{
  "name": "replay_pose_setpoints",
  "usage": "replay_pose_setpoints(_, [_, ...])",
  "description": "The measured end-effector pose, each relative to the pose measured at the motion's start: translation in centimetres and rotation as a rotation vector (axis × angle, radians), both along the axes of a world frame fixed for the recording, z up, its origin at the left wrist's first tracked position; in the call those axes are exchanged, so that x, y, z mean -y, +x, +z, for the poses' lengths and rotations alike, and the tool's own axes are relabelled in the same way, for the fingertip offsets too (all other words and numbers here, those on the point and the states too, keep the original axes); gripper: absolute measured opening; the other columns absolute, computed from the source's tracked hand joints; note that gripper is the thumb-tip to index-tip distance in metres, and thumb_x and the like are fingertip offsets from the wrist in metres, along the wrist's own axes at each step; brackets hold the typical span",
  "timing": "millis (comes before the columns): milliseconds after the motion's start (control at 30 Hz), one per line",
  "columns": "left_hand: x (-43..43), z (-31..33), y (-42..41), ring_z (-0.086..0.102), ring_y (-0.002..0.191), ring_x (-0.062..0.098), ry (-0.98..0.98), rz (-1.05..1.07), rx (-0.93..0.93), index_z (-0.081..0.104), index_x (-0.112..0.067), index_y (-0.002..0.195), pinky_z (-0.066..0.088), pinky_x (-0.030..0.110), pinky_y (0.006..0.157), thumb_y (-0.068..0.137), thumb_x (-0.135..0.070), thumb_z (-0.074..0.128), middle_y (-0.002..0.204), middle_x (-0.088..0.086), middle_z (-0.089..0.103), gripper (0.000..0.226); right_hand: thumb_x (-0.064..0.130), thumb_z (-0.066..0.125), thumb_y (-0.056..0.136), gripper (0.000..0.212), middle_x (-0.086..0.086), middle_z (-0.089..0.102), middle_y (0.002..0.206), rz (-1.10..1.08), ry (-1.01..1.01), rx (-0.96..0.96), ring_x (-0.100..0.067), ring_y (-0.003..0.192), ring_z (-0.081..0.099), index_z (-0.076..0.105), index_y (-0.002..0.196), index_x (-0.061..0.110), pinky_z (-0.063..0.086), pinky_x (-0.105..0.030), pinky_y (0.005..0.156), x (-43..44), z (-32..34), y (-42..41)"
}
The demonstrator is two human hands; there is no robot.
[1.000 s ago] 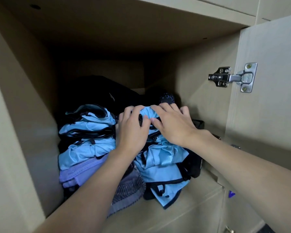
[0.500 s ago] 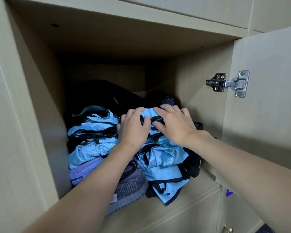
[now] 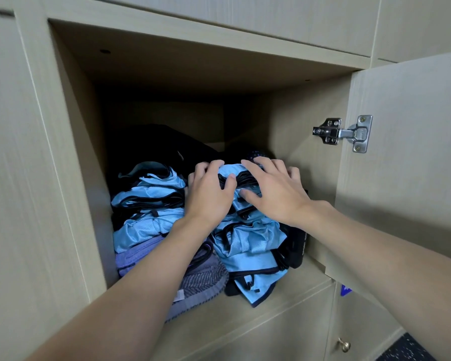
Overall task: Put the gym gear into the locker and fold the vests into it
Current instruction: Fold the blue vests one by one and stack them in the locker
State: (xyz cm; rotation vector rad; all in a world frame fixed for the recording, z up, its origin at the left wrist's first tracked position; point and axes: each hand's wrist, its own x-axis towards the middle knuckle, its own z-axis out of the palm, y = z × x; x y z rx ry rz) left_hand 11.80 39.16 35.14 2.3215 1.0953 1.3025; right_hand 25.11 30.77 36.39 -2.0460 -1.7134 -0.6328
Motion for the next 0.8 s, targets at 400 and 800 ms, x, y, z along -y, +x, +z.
replay_pose_setpoints(400, [0.0, -1.2, -0.7, 0.036, 0.134, 0.022, 0.088, -0.011, -0.216, 0.050, -0.030, 0.142, 0.034, 0.046, 0.109, 0.103, -0.037, 0.044, 0.147, -0.006, 0.043, 0.040, 0.060, 0.042, 0.096, 0.086, 0.001, 0.002, 0.166, 0.035, -0.306, 0.037, -0.020, 0.150, 0.014, -0.008, 0.157, 0.026, 0.012, -0.042, 0.121, 0.5, -2.2, 0.4])
replay_pose_setpoints(800, [-1.1, -3.7, -0.6, 0.020, 0.144, 0.016, 0.118, 0.067, -0.409, 0.030, -0.030, 0.153, 0.025, 0.045, 0.113, 0.103, -0.047, 0.037, 0.156, -0.010, 0.029, 0.054, 0.055, 0.046, 0.097, 0.088, 0.000, -0.010, 0.165, 0.084, -0.367, -0.169, -0.021, 0.151, 0.013, -0.014, 0.156, 0.027, 0.030, -0.037, 0.117, -2.0, -4.3, 0.0])
